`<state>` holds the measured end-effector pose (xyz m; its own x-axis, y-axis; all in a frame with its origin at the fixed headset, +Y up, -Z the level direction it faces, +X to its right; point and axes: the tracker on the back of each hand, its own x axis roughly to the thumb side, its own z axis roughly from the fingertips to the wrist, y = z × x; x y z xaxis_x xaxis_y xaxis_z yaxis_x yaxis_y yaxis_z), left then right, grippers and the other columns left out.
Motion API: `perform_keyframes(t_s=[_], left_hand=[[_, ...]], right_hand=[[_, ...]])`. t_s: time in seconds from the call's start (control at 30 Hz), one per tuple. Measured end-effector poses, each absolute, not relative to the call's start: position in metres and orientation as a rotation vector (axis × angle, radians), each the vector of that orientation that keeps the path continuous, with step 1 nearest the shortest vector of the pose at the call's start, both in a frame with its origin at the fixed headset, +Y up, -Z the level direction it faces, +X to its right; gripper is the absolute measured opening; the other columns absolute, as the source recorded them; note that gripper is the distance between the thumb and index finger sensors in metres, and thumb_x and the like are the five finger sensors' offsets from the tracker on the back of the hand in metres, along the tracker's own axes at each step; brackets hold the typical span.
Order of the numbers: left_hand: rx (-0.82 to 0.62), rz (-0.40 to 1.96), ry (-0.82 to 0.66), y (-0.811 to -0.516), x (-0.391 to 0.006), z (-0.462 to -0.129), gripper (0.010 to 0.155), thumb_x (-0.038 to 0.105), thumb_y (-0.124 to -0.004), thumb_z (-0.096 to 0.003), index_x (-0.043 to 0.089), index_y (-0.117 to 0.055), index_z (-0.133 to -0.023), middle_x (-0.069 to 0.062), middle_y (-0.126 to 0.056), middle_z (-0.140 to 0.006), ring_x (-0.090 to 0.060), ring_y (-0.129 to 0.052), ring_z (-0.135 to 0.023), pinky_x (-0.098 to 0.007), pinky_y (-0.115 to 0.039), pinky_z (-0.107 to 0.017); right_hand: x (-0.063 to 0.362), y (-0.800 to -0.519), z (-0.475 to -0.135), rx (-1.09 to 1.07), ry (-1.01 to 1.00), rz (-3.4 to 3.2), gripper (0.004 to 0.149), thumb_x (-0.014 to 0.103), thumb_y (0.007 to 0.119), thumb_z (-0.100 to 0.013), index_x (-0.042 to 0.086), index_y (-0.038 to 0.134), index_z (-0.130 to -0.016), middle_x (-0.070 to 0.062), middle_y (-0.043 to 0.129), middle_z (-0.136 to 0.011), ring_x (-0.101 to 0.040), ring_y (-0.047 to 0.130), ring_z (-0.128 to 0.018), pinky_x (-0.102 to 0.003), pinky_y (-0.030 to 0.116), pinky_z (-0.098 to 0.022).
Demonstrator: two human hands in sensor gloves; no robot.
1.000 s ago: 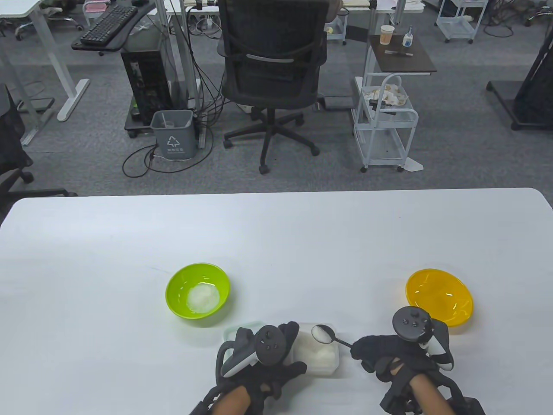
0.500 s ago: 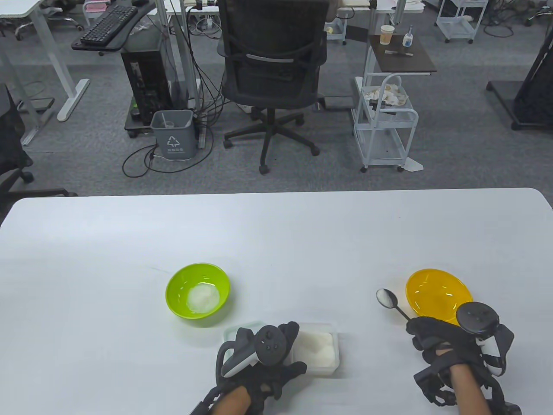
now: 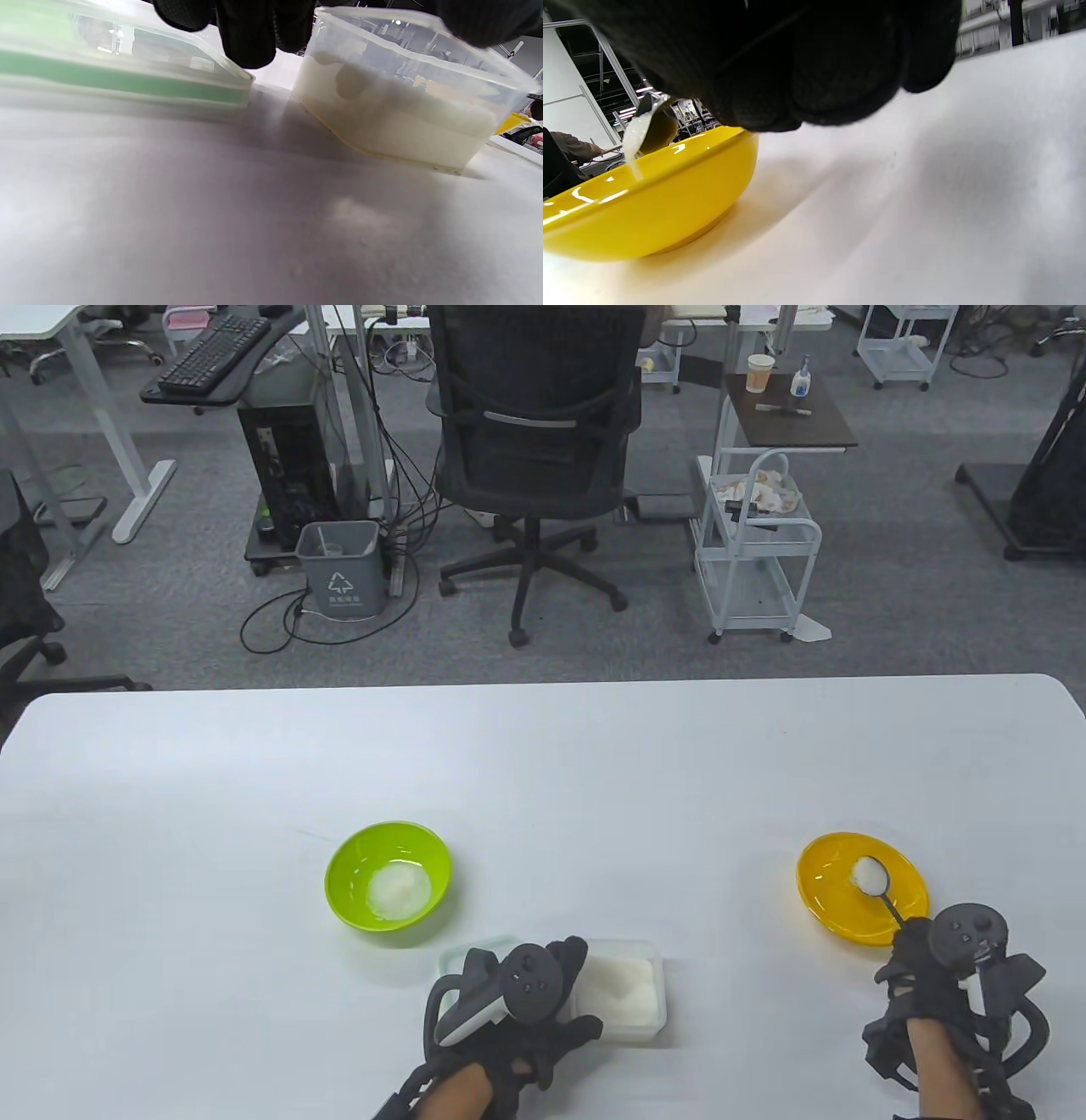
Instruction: Scoop white sugar from container into bowls
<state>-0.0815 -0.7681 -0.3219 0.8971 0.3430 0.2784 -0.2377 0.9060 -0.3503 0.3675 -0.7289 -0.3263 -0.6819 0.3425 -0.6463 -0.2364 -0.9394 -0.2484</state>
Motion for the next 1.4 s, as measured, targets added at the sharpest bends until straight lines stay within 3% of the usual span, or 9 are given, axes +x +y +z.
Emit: perform_keyframes(t_s=[0.27,0.5,0.73,1.03,1.4], left_hand=[[-0.315,0.306,-0.343,-0.768,-0.081,-0.322,0.089,0.071,-0.069,-0.0376,0.04,-0.032,-0.112,0.008,-0.046,-0.122,-0.022,-0.066,-0.112,-0.052,-0.048,-0.084],[-0.315,0.306,-0.343,-0.768,-0.081,-0.322,0.089,0.071,-0.069,-0.0376,0.04,-0.032,-0.112,0.008,-0.046,-0.122,-0.022,-0.066,-0.112,-0.052,-0.048,-0.084],[-0.316,0.306,-0.342,-0.768,-0.081,-0.322,0.089,0.071,-0.069,-0.0376,0.04,-0.032,-0.112,0.007,-0.047,-0.122,-0.022,-0.066,-0.112,-0.052,-0.048,-0.084],[-0.317,0.307,-0.341,-0.768,-0.081,-0.321,0.089,0.071,-0.069,-0.0377,0.04,-0.031,-0.112,0.007,-0.047,-0.122,-0.022,-0.066,-0.112,-0.052,-0.048,-0.084],[-0.317,0.307,-0.339,-0.768,-0.081,-0.321,0.089,0.071,-0.069,-0.0376,0.04,-0.031,-0.112,0.007,-0.047,-0.122,-0.022,-0.066,-0.112,-0.052,-0.048,-0.084]], right_hand=[[0.355,-0.723,-0.328,-1.077,-0.303,2.769,0.043,0.037,0.081,-0.048,0.043,0.08,-0.091,-0.005,0.084,-0.088,-0.027,0.09,-0.062,-0.052,0.06,-0.071],[0.353,-0.723,-0.328,-1.069,-0.301,2.787,0.044,0.037,0.08,-0.049,0.043,0.079,-0.092,-0.005,0.083,-0.089,-0.026,0.089,-0.063,-0.052,0.06,-0.071],[0.339,-0.72,-0.328,-0.931,-0.324,2.812,0.044,0.038,0.08,-0.049,0.041,0.079,-0.092,-0.004,0.087,-0.085,-0.025,0.092,-0.06,-0.051,0.064,-0.069],[0.292,-0.709,-0.325,-0.556,-0.361,2.865,0.044,0.038,0.082,-0.047,0.039,0.082,-0.091,-0.004,0.093,-0.08,-0.025,0.097,-0.055,-0.05,0.068,-0.065],[0.21,-0.706,-0.303,0.146,-0.254,2.863,0.043,0.038,0.084,-0.045,0.038,0.086,-0.088,-0.005,0.097,-0.076,-0.025,0.099,-0.048,-0.05,0.071,-0.062]])
